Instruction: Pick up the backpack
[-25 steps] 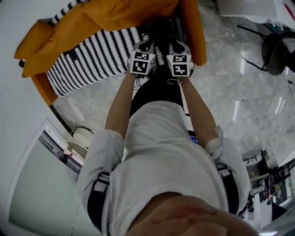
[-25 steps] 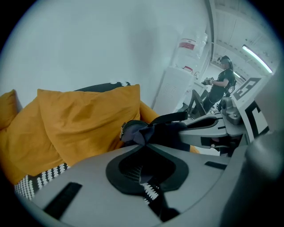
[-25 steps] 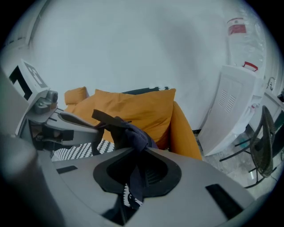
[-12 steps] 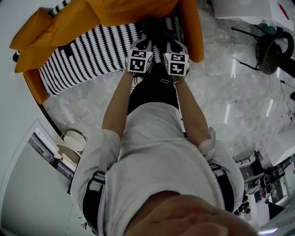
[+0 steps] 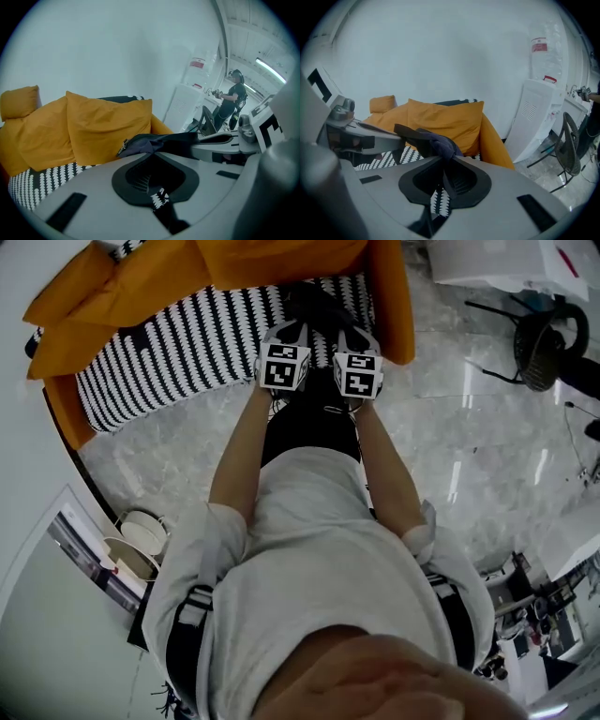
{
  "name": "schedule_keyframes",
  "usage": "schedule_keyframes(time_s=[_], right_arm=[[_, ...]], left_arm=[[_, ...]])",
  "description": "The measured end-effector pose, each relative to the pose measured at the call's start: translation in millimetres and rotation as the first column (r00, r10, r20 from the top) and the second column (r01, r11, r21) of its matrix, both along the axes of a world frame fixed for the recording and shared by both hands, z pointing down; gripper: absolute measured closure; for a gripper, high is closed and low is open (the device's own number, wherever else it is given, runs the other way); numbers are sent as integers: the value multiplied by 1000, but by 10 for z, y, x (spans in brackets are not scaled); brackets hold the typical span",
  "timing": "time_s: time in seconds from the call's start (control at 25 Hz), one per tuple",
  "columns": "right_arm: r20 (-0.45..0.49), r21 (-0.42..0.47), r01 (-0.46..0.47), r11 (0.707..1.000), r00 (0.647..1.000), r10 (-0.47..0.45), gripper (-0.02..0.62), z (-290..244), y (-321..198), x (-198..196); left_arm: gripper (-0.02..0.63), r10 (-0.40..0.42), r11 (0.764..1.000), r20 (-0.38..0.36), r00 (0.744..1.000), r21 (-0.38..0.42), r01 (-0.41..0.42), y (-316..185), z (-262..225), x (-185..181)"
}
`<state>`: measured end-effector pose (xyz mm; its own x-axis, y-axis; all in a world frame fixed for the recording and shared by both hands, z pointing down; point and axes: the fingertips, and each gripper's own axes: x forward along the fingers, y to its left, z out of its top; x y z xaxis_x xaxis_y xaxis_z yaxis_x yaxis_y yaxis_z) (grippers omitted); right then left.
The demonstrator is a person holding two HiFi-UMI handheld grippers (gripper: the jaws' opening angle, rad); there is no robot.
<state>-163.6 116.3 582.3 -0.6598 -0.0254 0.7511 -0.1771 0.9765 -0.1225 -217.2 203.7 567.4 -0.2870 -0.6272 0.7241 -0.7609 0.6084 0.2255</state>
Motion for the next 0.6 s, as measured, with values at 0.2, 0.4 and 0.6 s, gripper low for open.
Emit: schedule_keyframes(time_s=[0.2,0.4,0.6], right_arm=[[24,29,5,1000,1000,-6,523,-82,29,55],[55,46,33,998,998,-35,523,-223,150,16],[66,56,57,997,996,-61,523,-354,300,18]], left_arm=[[586,-2,1000,-4,1000,6,2,105,-77,144],[586,-29,999,-7,1000,21,29,298,-159,236],[586,-57,997,-9,998,43,58,467,-310,321]])
